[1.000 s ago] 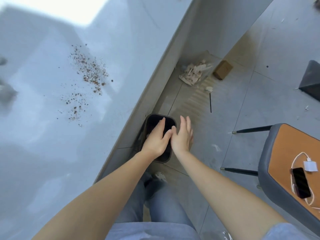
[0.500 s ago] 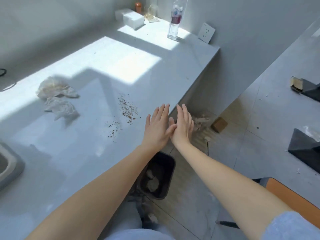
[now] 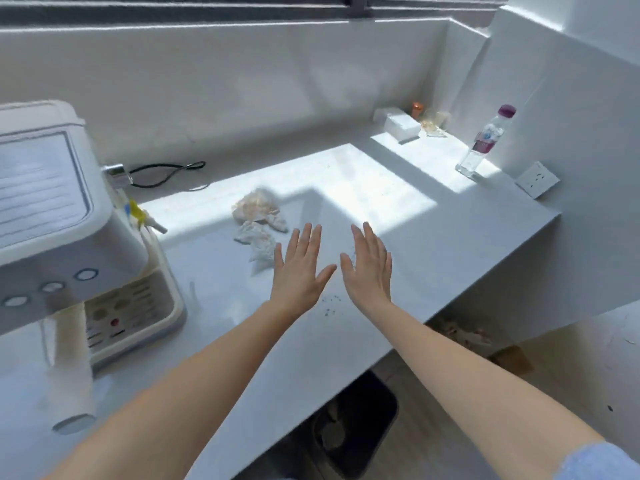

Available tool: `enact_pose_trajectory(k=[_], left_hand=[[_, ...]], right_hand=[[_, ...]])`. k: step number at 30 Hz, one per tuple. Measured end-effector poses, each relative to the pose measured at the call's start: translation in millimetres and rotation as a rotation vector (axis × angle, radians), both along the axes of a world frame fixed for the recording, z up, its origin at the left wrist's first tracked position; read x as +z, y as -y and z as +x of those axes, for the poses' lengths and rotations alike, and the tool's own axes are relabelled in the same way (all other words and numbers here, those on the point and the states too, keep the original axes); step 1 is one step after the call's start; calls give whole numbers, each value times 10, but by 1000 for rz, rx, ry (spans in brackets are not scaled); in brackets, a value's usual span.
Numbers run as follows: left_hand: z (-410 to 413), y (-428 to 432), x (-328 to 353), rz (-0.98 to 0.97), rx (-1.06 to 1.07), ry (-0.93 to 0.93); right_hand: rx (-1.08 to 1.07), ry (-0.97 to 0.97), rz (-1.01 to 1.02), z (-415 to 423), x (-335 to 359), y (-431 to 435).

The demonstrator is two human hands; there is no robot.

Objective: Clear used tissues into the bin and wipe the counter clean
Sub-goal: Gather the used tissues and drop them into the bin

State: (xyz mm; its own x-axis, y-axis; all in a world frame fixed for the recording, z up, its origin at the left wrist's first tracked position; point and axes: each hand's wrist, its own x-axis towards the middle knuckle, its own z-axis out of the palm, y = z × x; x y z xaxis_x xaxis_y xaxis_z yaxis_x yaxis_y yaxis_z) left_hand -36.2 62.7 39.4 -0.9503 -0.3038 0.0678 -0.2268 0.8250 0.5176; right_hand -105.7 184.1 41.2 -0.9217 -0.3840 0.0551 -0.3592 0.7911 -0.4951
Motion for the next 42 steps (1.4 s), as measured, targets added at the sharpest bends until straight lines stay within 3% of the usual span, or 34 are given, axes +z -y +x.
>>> enact_pose_trajectory(k=[6,14,28,32,37,42], left_hand=[[64,608,-141,-50,108,80],[79,1006,-479,29,115,252],[38,1229,-842,-17,35,201],[-6,1273,-824,-20,108,130],[-39,1230,-839,-80,145,133],[-64,1062,-774,16,114,87]], right_hand=[[115,72,2,-106,-36,592],[237,123,112,-267,-224,1038],[373,116,348,-471,-576,1608],[336,-10,341,-491,-629,1594],[281,42,297,-548,-657,1434],[220,42,225,-513,-647,1161]])
